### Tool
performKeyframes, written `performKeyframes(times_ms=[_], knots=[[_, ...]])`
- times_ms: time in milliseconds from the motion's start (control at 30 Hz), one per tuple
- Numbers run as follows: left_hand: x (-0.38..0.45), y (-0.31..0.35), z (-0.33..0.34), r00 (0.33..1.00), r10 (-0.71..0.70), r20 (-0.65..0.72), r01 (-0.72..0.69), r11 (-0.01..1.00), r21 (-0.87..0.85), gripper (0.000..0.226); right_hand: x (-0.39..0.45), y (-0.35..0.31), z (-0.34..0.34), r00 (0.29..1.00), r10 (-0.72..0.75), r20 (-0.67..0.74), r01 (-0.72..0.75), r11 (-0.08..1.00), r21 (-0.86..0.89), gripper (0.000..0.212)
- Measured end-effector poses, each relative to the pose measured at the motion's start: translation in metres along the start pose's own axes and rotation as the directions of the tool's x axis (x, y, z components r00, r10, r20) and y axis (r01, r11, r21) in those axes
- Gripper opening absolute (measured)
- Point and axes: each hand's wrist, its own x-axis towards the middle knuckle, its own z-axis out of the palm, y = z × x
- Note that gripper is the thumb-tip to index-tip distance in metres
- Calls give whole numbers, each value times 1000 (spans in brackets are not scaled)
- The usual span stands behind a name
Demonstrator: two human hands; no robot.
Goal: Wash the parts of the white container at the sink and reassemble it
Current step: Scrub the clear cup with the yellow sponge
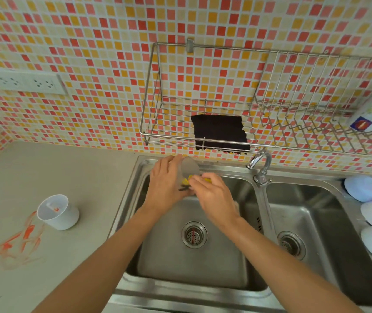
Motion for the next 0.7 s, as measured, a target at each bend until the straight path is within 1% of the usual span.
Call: performKeyframes(times_ms=[67,100,133,167,200,233,267,300,333,367,400,433,467,500,533,600,667,700], knots=[[2,1,1,998,-9,-58,10,1000,21,89,-1,-11,-1,998,60,7,-61,991,118,12],[4,-1,1,998,24,-53,-23,1000,5,86,-1,-14,-4,992,124,25,-127,970,209,17],[7,-4,0,997,69,-38,-70,997,-13,83,1,-16,-8,974,210,85,-226,920,320,22],[9,-8,-1,994,108,-17,-108,994,-28,80,4,-17,-12,938,287,192,-343,839,422,26],[12,-11,-3,992,129,9,-129,991,-36,79,5,-16,-14,895,325,306,-441,753,489,29],[14,-14,-4,989,144,37,-142,989,-47,79,6,-14,-16,865,331,376,-493,702,514,30],[16,-15,-6,986,157,65,-153,986,-59,80,6,-10,-15,848,328,416,-517,680,519,30],[17,-16,-6,981,173,86,-167,984,-65,81,6,-6,-15,855,306,420,-500,701,508,30],[18,-15,-7,977,189,101,-183,981,-64,81,6,-2,-15,870,264,417,-458,747,483,31],[17,-14,-8,972,210,107,-204,977,-60,78,6,4,-15,896,197,398,-373,820,434,32],[16,-13,-8,967,231,107,-225,972,-64,74,6,11,-14,925,97,367,-241,898,369,34],[15,-11,-9,963,246,109,-238,968,-81,70,8,18,-13,942,-38,334,-48,968,245,36],[14,-9,-10,961,251,120,-238,965,-112,69,10,26,-10,943,-153,295,127,986,105,38],[14,-6,-12,960,251,127,-231,961,-149,69,13,31,-9,942,-218,257,227,974,-5,39],[14,-3,-14,961,248,125,-224,957,-183,70,17,34,-9,947,-237,217,258,964,-73,40],[17,0,-18,967,222,127,-194,960,-204,72,21,33,-8,970,-198,142,214,971,-104,41],[20,0,-20,971,186,150,-157,970,-184,72,17,22,-4,987,-122,105,128,990,-55,40],[20,-2,-20,972,170,162,-142,975,-173,72,15,14,-2,993,-59,106,58,998,12,38]])
